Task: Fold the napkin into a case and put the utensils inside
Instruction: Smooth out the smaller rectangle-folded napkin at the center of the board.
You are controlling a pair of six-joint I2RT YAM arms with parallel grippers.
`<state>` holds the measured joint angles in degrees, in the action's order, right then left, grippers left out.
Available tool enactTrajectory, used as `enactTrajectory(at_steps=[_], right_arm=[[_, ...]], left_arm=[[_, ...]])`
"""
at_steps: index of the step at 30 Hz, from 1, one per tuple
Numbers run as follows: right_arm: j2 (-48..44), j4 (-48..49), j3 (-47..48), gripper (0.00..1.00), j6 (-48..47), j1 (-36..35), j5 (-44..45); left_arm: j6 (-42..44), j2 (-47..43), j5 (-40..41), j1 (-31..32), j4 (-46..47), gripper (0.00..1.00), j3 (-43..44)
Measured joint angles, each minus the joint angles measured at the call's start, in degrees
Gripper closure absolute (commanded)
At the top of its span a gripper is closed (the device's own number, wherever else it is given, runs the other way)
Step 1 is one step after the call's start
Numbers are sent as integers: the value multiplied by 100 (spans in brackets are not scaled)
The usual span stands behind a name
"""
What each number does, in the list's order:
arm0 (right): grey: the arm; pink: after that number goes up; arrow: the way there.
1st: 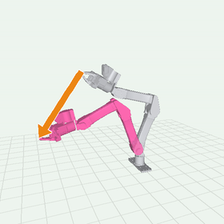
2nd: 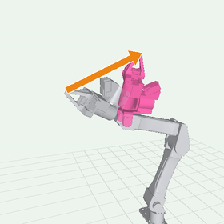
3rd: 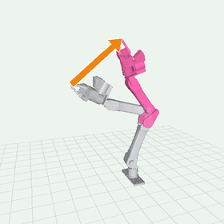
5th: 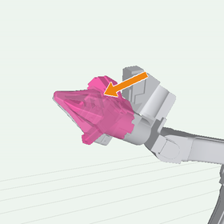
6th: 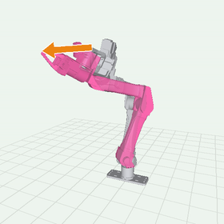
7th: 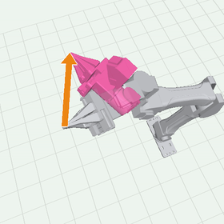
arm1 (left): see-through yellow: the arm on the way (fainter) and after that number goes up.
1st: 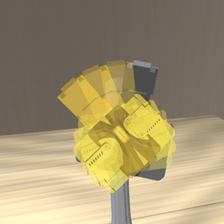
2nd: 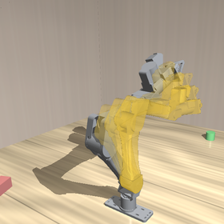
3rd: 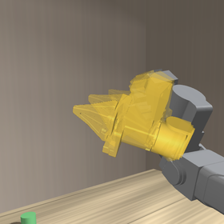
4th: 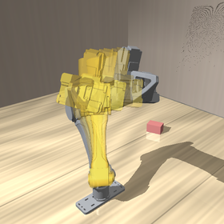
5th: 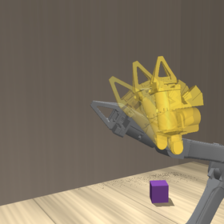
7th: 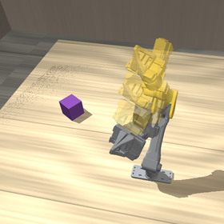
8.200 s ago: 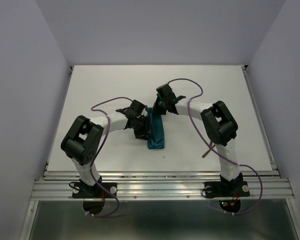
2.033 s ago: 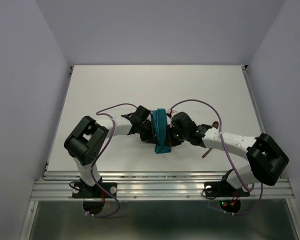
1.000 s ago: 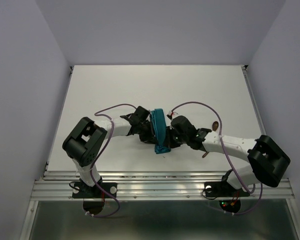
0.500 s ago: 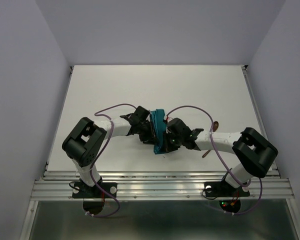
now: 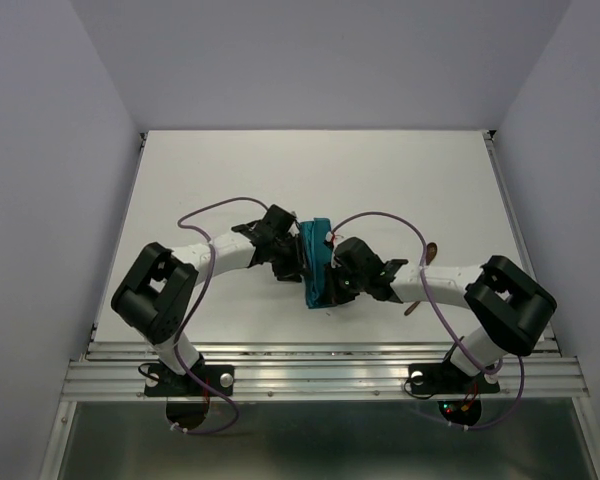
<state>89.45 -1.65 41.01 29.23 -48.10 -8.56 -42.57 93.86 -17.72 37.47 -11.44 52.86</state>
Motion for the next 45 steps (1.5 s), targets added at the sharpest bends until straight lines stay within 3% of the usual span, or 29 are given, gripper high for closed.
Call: enactTrajectory(at_steps=[9,20,23,24,28,45], right_arm=[[-79,17,-68,92,-101,0,85],[-330,-26,-286,92,-118,0,234],[-398,-50,-332,92,-118,0,280],[-411,-63,-337,93,-118,0,291],[-417,-76,-337,93,-118,0,317],[-420,-85,-334,93,-116,0,326]], left_arm=[[151,2,66,-160,-83,60,391],[337,811,177,-730,-157,71,1751],[376,1174,94,-772,-164,71,2177],[391,1316,46,-756,-177,65,2382],[424,1593,74,-706,-229,61,2601],[575,2208,734,-562,-702,58,3521]])
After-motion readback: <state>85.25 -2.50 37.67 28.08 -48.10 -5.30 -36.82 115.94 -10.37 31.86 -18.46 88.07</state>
